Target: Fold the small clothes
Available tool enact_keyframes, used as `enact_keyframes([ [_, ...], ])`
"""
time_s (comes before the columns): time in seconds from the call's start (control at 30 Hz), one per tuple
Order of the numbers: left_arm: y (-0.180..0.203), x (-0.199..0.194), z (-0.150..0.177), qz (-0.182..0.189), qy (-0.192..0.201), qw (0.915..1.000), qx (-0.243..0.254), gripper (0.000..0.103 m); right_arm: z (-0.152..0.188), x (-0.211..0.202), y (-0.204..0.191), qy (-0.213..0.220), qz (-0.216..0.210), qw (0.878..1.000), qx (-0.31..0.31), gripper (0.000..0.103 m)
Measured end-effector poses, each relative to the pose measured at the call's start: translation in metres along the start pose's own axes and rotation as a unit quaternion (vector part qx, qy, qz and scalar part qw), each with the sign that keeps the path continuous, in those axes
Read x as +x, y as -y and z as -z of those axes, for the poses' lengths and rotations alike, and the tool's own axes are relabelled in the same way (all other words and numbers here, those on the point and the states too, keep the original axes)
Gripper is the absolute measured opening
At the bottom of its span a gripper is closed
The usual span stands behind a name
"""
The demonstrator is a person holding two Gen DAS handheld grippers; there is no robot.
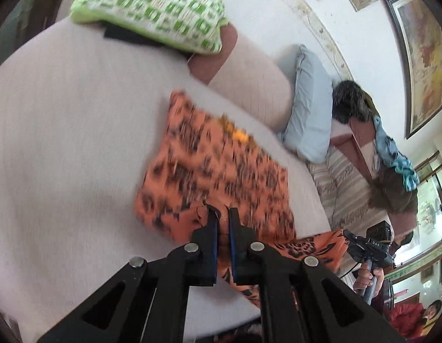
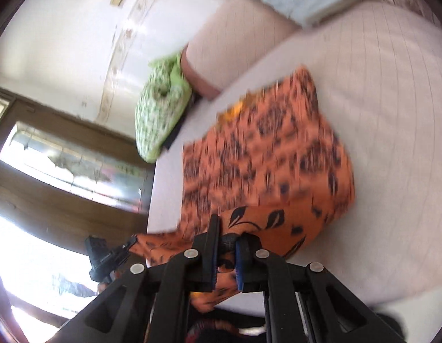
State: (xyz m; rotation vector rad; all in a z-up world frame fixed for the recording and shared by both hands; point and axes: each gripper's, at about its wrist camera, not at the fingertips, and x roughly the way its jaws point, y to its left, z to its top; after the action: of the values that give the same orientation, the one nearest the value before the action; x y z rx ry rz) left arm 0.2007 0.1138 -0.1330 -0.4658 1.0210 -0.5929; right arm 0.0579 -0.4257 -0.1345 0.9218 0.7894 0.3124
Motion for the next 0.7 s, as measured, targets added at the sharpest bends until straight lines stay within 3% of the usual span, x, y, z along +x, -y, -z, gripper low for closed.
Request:
enact_keyframes([
  [0.17, -0.013, 0.048, -0.093, -0.009, 0.007, 0.9997, -0.023, 0.006, -0.094, 0.035, 0.019, 0.042, 0.015, 0.999, 0.028, 0.009],
  [0.33, -0.054, 0.131, -0.160, -0.045, 0.004, 0.9959, -0.078, 0.009, -0.183, 0.091, 0.071, 0.083, 0.044, 0.991, 0.096, 0.009],
  [0.4, -0.081, 0.167, -0.167, -0.080, 0.006, 0.9901, -0.115, 0.012, -0.201, 0.126, 0.098, 0.070, 0.056, 0.989, 0.117, 0.009],
  [0.47, -0.101, 0.180, -0.164, -0.105, 0.023, 0.9854, -0.132, 0.020, -0.210, 0.160, 0.129, 0.030, 0.082, 0.985, 0.151, 0.010],
  [0.5, -0.110, 0.182, -0.162, -0.103, 0.035, 0.9842, -0.140, 0.027, -0.211, 0.173, 0.146, 0.013, 0.072, 0.982, 0.173, 0.010],
  [0.57, -0.125, 0.179, -0.153, -0.099, 0.057, 0.9815, -0.153, 0.034, -0.208, 0.180, 0.173, 0.027, 0.003, 0.976, 0.217, 0.010],
  [0.63, -0.125, 0.172, -0.144, -0.092, 0.067, 0.9822, -0.150, 0.035, -0.207, 0.180, 0.189, 0.039, -0.058, 0.966, 0.250, 0.010],
  [0.7, -0.110, 0.160, -0.133, -0.089, 0.075, 0.9846, -0.131, 0.038, -0.208, 0.180, 0.190, 0.033, -0.072, 0.963, 0.258, 0.010],
])
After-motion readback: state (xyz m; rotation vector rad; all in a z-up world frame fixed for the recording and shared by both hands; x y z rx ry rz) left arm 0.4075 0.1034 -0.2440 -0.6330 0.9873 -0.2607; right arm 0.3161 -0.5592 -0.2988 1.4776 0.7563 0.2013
